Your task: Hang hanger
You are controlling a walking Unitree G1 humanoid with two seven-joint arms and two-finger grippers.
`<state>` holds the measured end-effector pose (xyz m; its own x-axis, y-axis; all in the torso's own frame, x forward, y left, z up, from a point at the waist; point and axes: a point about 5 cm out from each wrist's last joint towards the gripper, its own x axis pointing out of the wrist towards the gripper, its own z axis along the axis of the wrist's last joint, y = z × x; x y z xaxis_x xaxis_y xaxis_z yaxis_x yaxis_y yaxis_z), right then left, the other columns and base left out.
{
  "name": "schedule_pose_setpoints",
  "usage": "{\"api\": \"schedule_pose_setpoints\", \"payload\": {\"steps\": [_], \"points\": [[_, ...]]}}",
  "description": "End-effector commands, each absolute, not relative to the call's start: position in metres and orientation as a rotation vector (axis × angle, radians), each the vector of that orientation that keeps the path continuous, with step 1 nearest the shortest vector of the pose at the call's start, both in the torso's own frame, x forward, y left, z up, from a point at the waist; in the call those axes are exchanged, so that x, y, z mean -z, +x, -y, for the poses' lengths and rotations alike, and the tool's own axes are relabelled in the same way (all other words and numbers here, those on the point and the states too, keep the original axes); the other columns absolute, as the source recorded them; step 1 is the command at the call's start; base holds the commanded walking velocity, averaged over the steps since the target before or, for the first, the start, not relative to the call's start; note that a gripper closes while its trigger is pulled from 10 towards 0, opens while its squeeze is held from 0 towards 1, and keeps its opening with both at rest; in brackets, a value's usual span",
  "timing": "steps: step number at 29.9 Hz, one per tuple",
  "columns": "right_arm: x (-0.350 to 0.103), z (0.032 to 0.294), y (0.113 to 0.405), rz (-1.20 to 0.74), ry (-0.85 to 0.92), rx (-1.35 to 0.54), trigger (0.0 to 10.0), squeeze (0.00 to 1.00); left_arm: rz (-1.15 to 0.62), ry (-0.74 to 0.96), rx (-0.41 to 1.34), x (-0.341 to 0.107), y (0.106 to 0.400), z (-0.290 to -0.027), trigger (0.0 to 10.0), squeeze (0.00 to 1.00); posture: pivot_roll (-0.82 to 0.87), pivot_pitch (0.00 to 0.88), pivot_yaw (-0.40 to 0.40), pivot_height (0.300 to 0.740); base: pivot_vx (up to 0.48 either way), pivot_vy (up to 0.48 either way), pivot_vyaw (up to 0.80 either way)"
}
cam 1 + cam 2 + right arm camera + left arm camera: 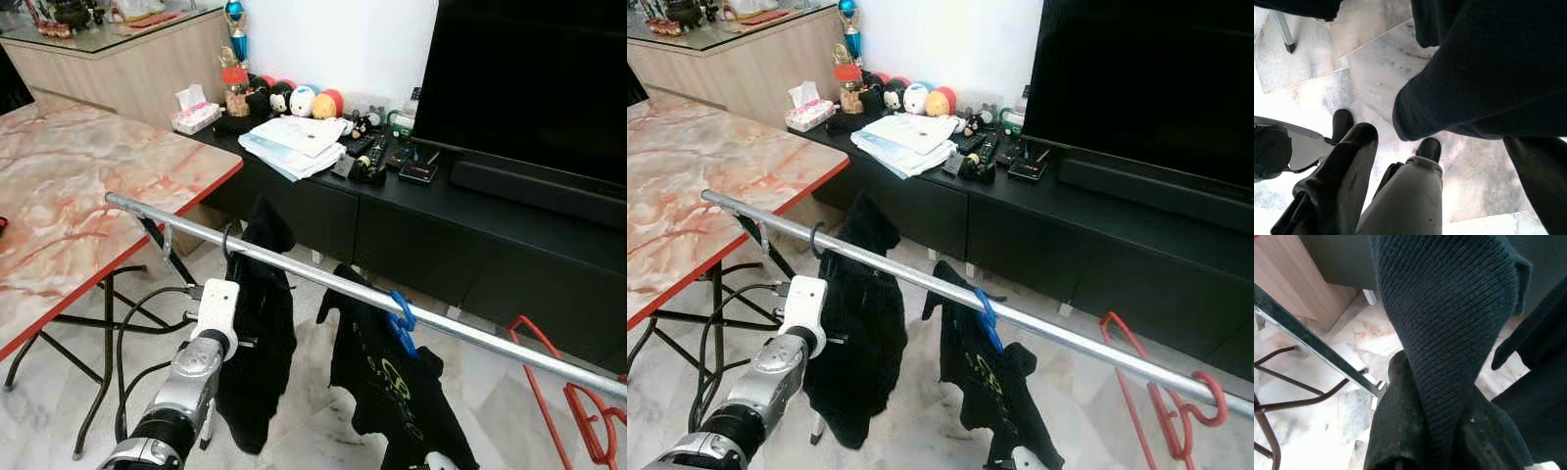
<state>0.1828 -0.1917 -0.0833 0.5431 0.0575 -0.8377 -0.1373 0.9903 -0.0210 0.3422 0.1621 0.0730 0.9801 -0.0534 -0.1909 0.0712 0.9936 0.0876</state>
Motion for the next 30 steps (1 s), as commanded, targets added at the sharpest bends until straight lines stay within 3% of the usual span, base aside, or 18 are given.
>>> {"api": "schedule_pose_setpoints", "payload": {"steps": [1,12,13,14,15,16,17,30], "points": [[0.084,0.189,0.183,-0.987,-0.079,-0.115,10.0,0.00,-0.119,0.126,0.071,-0.086,0.343,-0.168,0.0,0.00,-0.05,0.080,0.085,0.740,0.000,0.000,0.00],[0.084,0.190,0.182,-0.988,-0.081,-0.113,10.0,0.00,-0.121,0.173,0.142,-0.069,0.301,-0.175,0.0,0.00,-0.05,0.086,0.088,0.740,0.000,0.000,0.00],[0.084,0.190,0.182,-0.988,-0.081,-0.113,10.0,0.00,-0.125,0.168,0.147,-0.069,0.299,-0.175,0.8,0.00,-0.05,0.086,0.088,0.740,0.000,0.000,0.00],[0.084,0.190,0.182,-0.988,-0.082,-0.114,10.0,0.00,-0.128,0.165,0.151,-0.068,0.297,-0.175,0.8,0.00,-0.05,0.086,0.088,0.740,0.000,0.000,0.00],[0.084,0.190,0.182,-0.988,-0.083,-0.114,10.0,0.00,-0.133,0.162,0.161,-0.067,0.291,-0.176,8.7,0.00,-0.05,0.086,0.089,0.740,0.000,0.000,0.00],[0.084,0.190,0.182,-0.988,-0.083,-0.115,10.0,0.00,-0.134,0.162,0.164,-0.067,0.290,-0.176,8.7,0.00,-0.05,0.086,0.089,0.740,0.000,0.000,0.00],[0.084,0.190,0.182,-0.988,-0.083,-0.114,10.0,0.00,-0.137,0.158,0.181,-0.067,0.284,-0.176,10.0,0.00,-0.05,0.086,0.090,0.740,0.000,0.000,0.00],[0.084,0.192,0.182,-0.987,-0.086,-0.104,10.0,0.00,-0.179,0.161,0.188,-0.061,0.267,-0.173,10.0,0.00,-0.05,0.077,0.090,0.740,0.000,0.000,0.00]]}}
